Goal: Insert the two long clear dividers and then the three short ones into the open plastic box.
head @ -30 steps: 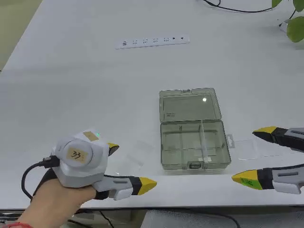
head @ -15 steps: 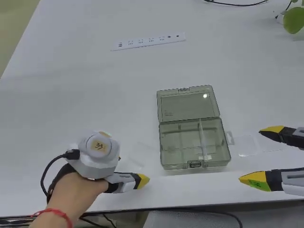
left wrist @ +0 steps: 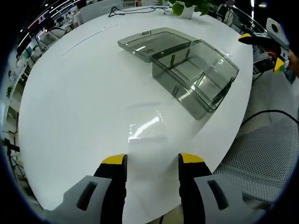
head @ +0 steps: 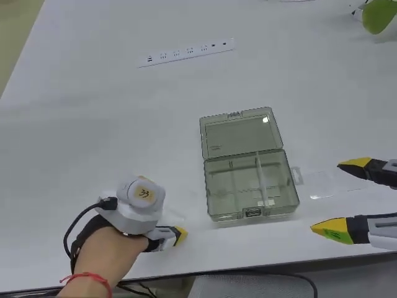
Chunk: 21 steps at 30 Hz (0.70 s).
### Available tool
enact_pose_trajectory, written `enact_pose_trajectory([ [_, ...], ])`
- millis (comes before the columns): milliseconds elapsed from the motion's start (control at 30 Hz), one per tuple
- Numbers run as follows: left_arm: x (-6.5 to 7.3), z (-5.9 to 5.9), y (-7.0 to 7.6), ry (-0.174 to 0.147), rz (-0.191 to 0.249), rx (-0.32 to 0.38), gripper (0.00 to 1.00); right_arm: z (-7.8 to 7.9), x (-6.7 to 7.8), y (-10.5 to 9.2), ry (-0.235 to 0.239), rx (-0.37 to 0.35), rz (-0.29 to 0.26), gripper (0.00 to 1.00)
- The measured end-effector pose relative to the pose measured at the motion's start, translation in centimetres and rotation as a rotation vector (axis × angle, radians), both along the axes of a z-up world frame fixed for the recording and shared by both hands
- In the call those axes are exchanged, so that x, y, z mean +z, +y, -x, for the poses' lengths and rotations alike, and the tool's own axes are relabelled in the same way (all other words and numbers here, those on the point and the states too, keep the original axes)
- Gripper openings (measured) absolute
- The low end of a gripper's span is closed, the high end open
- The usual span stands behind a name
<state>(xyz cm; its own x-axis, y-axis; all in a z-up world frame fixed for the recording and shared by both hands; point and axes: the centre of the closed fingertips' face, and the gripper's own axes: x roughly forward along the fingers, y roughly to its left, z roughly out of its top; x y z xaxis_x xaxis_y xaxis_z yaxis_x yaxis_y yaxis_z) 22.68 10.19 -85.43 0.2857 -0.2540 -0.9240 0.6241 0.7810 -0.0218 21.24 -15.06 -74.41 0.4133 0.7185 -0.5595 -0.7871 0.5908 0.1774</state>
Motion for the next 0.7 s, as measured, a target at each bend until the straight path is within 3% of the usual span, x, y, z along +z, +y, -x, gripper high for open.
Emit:
enact_pose_trajectory([
  [33,-0.02,-0.12,0.31,-0.009,-0.030,-0.026,0.40,-0.02,0.04,0.00,-0.001,-0.001,-0.002,0.77],
  [133,-0.01,-0.15,0.20,0.000,-0.019,0.004,0.39,-0.05,0.09,-0.04,-0.005,-0.002,-0.006,0.77],
  [333,-0.04,-0.17,0.36,0.015,-0.031,-0.003,0.32,0.11,-0.08,-0.25,-0.005,-0.001,-0.007,0.77],
  [700,0.10,-0.11,0.24,0.056,0.043,0.062,0.31,0.44,-0.44,-0.21,-0.001,0.009,0.003,0.78],
])
